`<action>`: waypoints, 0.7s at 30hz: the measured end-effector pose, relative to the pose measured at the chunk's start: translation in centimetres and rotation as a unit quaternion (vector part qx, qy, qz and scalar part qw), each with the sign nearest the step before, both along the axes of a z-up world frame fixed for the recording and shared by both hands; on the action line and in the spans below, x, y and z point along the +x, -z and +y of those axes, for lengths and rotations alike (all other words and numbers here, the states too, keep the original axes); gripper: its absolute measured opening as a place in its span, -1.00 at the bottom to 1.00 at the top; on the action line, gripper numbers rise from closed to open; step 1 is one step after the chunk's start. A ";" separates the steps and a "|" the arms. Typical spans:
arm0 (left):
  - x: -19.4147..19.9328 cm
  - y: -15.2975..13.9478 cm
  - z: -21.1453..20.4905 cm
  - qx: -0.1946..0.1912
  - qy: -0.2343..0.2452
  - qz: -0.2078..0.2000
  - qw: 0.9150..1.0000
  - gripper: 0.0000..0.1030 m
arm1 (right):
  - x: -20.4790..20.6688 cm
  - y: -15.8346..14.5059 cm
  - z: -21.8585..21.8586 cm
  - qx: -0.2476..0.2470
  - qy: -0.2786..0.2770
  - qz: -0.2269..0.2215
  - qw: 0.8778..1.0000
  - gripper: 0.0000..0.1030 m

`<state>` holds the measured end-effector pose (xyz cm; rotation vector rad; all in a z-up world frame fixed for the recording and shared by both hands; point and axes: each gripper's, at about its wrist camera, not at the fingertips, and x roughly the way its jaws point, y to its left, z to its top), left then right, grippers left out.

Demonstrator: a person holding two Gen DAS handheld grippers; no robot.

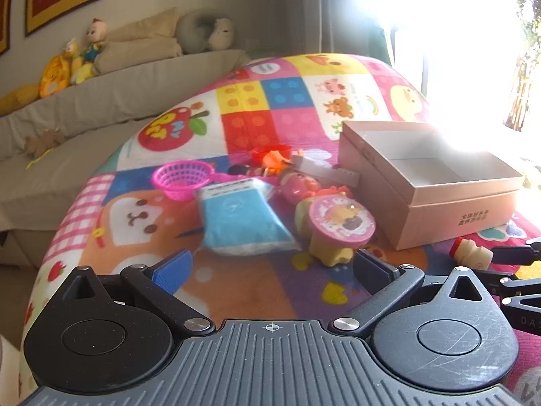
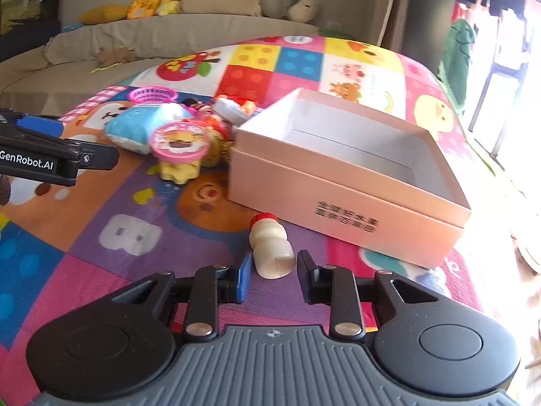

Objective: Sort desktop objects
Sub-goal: 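Grasp the pudding toy with left tool while right grasps the yogurt bottle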

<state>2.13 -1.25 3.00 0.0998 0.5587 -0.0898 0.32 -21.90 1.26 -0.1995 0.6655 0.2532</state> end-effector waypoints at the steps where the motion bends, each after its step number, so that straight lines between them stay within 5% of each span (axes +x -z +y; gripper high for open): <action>1: 0.7 0.2 -0.9 0.005 0.006 0.000 1.000 1.00 | 0.1 0.1 -0.7 0.014 0.014 0.002 1.000 0.07; 5: 2.9 0.7 -3.2 0.018 0.026 0.003 0.999 0.98 | 0.3 0.3 -2.5 0.054 0.048 0.007 0.997 0.31; 7: 3.5 1.0 -4.0 0.032 0.033 0.000 0.999 0.63 | 0.5 0.4 -2.7 0.061 0.050 0.010 0.997 0.52; 12: 3.5 1.4 -4.7 0.053 0.033 -0.008 0.998 0.18 | 0.8 0.5 -2.8 0.070 0.047 0.020 0.996 0.56; 21: -2.5 0.6 -1.1 0.004 0.049 0.025 0.998 0.21 | 0.5 0.3 -2.3 0.058 0.035 0.016 0.998 0.56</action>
